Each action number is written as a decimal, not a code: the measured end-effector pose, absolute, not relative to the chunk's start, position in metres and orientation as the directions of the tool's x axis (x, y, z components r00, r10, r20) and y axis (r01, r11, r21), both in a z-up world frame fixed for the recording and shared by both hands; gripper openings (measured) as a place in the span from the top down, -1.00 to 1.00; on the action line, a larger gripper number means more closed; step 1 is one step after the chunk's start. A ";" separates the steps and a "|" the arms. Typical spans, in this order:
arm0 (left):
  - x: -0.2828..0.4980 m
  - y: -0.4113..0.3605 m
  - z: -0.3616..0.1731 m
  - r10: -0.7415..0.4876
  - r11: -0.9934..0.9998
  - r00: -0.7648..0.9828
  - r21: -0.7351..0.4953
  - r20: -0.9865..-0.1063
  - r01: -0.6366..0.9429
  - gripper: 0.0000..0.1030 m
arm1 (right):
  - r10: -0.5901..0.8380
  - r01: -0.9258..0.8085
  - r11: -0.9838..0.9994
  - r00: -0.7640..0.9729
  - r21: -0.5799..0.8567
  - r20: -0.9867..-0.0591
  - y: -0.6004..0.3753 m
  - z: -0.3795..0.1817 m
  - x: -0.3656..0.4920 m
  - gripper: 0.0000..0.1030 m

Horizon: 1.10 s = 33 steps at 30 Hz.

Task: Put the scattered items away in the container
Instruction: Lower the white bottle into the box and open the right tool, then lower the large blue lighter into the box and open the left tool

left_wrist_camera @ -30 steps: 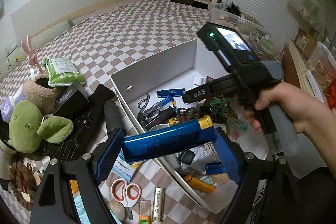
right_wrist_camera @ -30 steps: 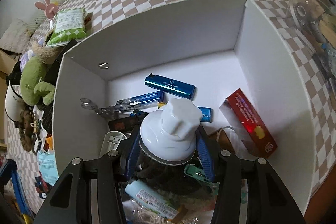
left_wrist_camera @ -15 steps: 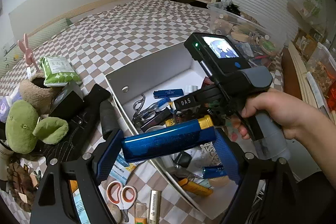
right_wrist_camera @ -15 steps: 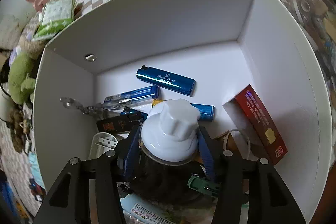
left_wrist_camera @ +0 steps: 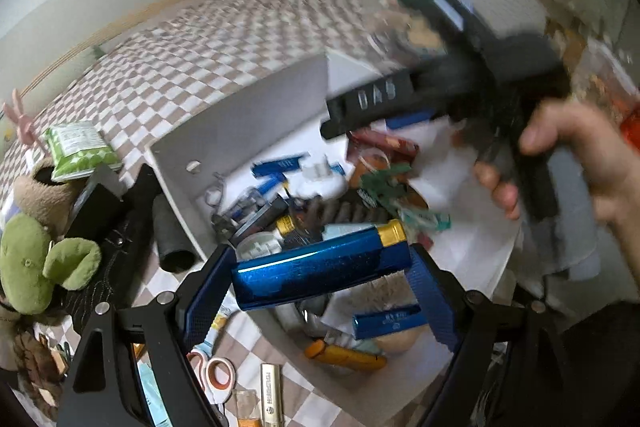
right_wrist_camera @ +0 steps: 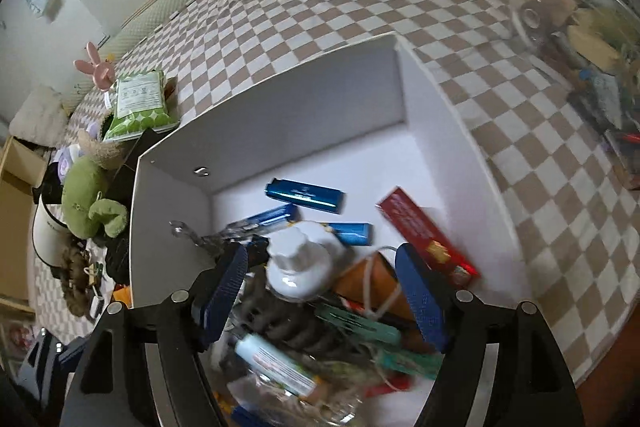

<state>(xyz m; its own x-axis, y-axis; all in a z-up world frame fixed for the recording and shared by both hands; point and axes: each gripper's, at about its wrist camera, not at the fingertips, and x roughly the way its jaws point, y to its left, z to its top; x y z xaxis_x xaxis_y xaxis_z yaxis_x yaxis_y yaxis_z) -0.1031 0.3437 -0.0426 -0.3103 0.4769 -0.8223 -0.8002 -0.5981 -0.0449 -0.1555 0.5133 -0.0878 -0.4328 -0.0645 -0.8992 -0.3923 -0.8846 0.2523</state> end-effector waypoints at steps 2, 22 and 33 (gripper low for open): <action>-0.096 0.352 -0.047 0.460 -0.576 -0.299 -0.024 -0.836 -0.817 -0.67 | -0.066 -0.399 -0.880 -0.436 0.258 -0.898 0.519 -0.086 -0.151 -0.49; -0.073 0.398 -0.081 0.379 -0.505 -0.138 -0.080 -0.915 -0.859 -0.67 | -0.072 -0.386 -0.889 -0.413 0.246 -0.908 0.525 -0.090 -0.143 -0.49; -0.077 0.402 -0.093 0.356 -0.526 -0.113 -0.099 -0.928 -0.845 -0.68 | -0.076 -0.366 -0.901 -0.394 0.233 -0.916 0.523 -0.094 -0.144 -0.49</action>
<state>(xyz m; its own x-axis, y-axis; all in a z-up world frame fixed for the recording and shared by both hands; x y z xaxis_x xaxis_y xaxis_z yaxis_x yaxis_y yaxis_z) -0.0773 0.4021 -0.0934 -0.1133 0.3562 -0.9275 -0.8450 -0.5257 -0.0987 -0.1439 0.5228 -0.0941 -0.3942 -0.0763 -0.9158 -0.3661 -0.9010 0.2327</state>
